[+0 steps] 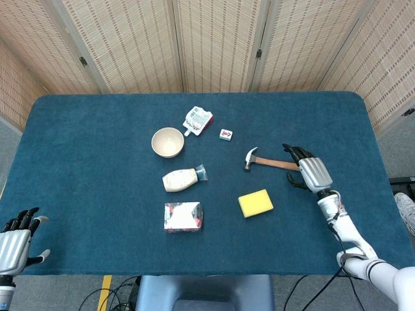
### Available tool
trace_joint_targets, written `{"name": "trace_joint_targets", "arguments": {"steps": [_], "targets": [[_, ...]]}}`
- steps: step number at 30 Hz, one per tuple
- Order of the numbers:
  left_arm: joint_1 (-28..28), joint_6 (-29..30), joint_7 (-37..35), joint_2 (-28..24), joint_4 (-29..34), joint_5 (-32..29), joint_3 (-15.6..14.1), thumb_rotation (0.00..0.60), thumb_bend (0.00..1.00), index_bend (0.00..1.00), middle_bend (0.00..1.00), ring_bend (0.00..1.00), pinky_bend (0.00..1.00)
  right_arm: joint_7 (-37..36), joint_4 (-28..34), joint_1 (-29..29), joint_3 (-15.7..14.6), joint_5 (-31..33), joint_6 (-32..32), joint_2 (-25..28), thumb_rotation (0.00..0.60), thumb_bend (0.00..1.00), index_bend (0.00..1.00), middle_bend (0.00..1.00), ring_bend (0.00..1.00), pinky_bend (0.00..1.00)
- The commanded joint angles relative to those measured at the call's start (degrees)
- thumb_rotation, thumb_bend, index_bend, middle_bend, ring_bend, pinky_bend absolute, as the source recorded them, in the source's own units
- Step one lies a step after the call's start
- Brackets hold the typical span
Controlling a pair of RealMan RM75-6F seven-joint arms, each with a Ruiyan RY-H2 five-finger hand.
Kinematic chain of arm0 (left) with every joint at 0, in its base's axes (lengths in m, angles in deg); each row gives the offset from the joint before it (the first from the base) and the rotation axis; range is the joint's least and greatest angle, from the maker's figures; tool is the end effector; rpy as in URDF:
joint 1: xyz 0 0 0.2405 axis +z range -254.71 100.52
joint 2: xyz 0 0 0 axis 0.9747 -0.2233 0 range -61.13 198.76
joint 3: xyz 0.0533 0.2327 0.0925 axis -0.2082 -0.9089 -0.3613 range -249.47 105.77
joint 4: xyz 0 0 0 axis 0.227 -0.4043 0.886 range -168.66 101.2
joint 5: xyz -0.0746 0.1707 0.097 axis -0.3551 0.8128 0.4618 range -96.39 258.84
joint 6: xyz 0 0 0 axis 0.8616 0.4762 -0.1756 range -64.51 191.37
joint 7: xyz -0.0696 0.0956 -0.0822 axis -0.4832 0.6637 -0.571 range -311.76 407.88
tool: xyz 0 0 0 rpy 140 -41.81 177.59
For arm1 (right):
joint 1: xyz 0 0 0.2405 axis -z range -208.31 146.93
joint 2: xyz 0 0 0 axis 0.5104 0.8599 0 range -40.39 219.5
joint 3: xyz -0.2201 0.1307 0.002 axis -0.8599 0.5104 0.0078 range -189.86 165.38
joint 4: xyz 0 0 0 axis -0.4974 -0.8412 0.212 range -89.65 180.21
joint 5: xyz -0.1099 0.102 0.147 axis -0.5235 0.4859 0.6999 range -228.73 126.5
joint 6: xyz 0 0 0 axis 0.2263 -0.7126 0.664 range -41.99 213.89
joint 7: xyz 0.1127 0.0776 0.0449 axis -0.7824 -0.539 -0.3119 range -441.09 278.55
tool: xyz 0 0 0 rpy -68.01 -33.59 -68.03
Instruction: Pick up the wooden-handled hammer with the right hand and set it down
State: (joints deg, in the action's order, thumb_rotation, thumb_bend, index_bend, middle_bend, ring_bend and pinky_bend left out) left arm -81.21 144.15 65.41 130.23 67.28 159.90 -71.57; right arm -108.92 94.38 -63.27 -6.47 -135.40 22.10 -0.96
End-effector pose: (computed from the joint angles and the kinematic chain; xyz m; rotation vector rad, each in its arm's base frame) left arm -0.3106 0.1632 0.1497 -1.4343 -0.9086 -0.6066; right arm -0.2938 -0.3632 0.0523 1.5919 -1.0382 1.1038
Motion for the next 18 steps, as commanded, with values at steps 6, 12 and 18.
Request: {"name": "trace_joint_targets", "arguments": {"steps": [6,12,18], "targets": [[-0.1,2.8,-1.6,2.5,-2.6,2.5,1.0,0.600,0.20,0.30,0.13,0.12,0.22,14.0,19.7,12.6,-2.9,0.7,-13.4,14.6,0.600,0.42,0.03,0.33,0.18,0.28],[-0.3,4.2,-0.6,4.0,-3.2,4.3,1.4,0.600,0.20,0.30,0.13,0.12,0.22,18.2,29.8,19.0,-5.2,1.0,-18.8,21.6,0.600,0.42,0.05,0.37,0.21,0.32],[-0.4,5.3,0.6,5.5,-3.8,5.7,1.5,0.600,0.20,0.31,0.13,0.12,0.22,19.3,36.0,23.4,-6.5,0.8,-22.1,25.8,0.600,0.43,0.10,0.37,0.22,0.32]]}}
